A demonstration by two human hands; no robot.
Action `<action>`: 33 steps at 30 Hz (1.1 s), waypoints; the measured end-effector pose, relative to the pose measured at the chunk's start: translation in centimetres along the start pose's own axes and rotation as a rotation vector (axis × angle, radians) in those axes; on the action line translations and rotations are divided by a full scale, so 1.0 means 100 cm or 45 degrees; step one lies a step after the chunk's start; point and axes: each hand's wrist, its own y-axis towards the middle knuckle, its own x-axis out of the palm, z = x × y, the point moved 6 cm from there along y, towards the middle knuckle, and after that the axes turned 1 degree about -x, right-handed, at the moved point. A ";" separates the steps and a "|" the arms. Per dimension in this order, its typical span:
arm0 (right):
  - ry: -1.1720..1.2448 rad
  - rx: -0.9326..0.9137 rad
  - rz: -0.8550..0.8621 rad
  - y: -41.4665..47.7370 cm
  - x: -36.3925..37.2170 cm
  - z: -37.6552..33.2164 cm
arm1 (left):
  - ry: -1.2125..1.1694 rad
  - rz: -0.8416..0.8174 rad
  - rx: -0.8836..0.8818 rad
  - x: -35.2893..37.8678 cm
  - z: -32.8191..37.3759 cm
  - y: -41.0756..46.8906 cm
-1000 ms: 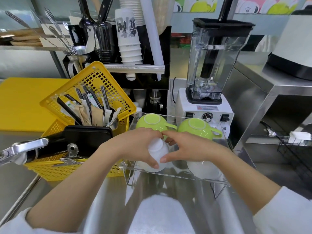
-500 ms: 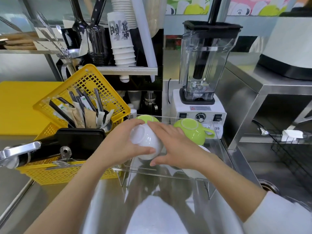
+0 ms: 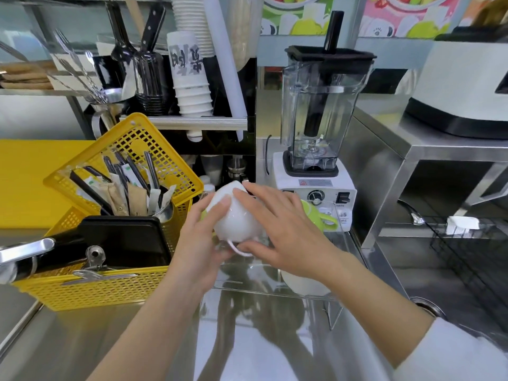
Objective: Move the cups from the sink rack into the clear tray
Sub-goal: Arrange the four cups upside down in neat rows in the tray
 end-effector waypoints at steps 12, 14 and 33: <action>-0.147 -0.276 0.430 -0.019 -0.020 -0.009 | -0.445 0.138 -0.382 0.014 -0.018 -0.011; -0.081 -0.198 0.525 -0.021 -0.026 -0.006 | -0.312 0.004 -0.315 0.018 -0.010 -0.013; 0.397 0.431 0.076 -0.018 0.013 0.011 | 1.644 0.028 0.486 -0.022 0.042 -0.015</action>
